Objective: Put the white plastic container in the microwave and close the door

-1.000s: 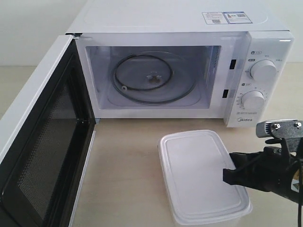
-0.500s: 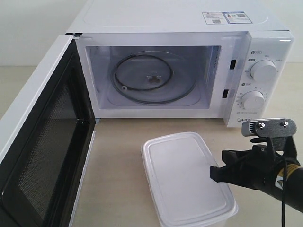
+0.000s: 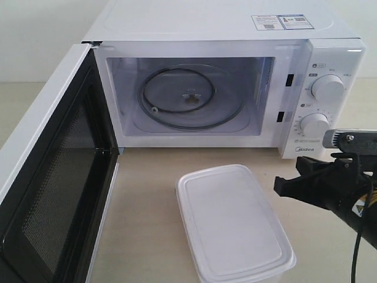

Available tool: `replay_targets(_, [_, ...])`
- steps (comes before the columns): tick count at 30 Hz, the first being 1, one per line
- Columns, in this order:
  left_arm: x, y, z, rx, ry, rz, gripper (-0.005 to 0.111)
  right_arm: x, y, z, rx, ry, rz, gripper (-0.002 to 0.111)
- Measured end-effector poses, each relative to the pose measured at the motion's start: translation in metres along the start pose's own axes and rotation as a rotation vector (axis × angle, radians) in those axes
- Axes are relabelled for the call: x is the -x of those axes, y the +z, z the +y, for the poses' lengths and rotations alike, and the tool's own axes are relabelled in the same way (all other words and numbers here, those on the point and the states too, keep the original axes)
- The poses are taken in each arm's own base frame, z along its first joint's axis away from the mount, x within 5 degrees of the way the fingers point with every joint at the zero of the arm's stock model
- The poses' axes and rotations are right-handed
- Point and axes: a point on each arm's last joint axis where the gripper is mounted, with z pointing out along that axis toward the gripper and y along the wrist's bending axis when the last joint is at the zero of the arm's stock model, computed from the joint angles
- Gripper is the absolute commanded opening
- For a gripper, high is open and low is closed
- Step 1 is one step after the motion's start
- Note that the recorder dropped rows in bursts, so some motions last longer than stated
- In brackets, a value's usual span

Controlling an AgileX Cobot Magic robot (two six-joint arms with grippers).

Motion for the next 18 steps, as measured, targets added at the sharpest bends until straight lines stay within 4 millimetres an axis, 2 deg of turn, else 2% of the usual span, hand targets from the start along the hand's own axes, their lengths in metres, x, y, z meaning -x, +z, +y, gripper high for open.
replay_targets(8, [0.000, 0.000, 0.000, 0.000, 0.000, 0.000, 0.004, 0.008, 0.000, -0.004, -0.042, -0.003, -0.091, 0.000])
replay_targets(14, [0.000, 0.000, 0.000, 0.000, 0.000, 0.000, 0.004, 0.001, -0.001, 0.011, 0.122, -0.025, -0.017, 0.000])
replay_targets(18, [0.000, 0.000, 0.000, 0.000, 0.000, 0.000, 0.004, 0.000, -0.002, 0.017, 0.189, 0.020, 0.002, 0.000])
